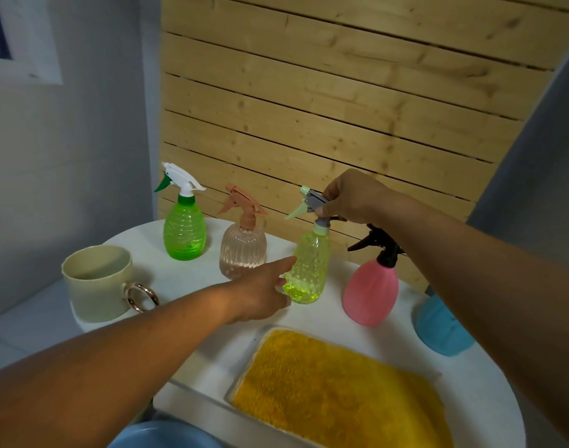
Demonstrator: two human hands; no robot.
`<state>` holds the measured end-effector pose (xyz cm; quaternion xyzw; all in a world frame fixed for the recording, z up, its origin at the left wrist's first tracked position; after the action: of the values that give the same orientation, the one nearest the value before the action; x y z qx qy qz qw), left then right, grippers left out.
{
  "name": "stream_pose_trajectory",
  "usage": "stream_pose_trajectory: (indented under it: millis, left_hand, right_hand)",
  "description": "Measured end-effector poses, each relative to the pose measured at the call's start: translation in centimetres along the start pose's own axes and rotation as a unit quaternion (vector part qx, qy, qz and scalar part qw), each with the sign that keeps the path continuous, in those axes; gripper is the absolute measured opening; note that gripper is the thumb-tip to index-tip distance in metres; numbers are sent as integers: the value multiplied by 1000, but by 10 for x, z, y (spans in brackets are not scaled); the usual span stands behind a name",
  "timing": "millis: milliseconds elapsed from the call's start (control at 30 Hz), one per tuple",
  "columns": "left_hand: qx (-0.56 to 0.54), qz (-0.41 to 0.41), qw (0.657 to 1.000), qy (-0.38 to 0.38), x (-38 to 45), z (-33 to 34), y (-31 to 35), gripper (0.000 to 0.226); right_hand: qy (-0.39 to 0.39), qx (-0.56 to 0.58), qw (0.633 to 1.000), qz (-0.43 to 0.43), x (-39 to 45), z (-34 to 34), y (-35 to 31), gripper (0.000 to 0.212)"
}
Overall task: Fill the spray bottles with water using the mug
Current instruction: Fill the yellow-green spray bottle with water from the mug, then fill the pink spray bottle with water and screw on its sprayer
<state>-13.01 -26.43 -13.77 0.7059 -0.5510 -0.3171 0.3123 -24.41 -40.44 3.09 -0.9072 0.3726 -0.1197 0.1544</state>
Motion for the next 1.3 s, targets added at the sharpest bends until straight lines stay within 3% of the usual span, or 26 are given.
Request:
stream_pose_trajectory:
  millis: [67, 133, 200, 300, 400, 533, 733, 900, 1133, 1300]
  left_hand:
    - [2, -1, 1000, -1, -2, -1, 3, 83]
    - [0, -7, 1000, -6, -5, -1, 3, 80]
    - [-3, -6, 1000, -16, -9, -2, 6, 70]
    - [-5, -8, 1000, -7, -14, -8, 10, 69]
    - [4, -7, 1000, 3, -18, -14, 12, 75]
    - [8, -5, 1000, -5, -26, -18, 18, 78]
    - [12, -7, 1000, -7, -44, -32, 21, 82]
    - [22, -4, 1000, 3, -70, -50, 29, 85]
    - [51, 17, 999, -1, -123, -82, 36, 99]
    - [69, 35, 997, -6, -165, -102, 27, 90]
  right_hand:
    - [-8, -6, 1000, 3, -3, -4, -2, 23]
    - [-30, -21, 999, 16, -7, -12, -3, 43]
    - [-76, -115, 989, 47, -16, -26, -1, 68]
    - [-145, -246, 952, 112, -20, -45, 18, 80]
    - [-180, -244, 939, 159, -19, -45, 42, 65]
    - [-161, -226, 950, 141, -30, -36, 54, 37]
    - [-141, -240, 951, 133, -56, -53, 23, 33]
    - [-136, -252, 954, 86, -93, -83, -48, 31]
    - [-115, -171, 978, -35, -132, -90, -133, 21]
    - [-127, -104, 983, -81, -136, -69, -169, 23]
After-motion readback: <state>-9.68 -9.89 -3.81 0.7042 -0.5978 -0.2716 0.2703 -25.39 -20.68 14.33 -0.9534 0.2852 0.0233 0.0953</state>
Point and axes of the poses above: each hand's wrist, its own x-axis towards the middle knuckle, its own z-axis out of the palm, y = z × x, the point moved 1 cm from there along x, towards the middle knuckle, and after that the axes turned 7 degrees about x, right-handed, at the moved point
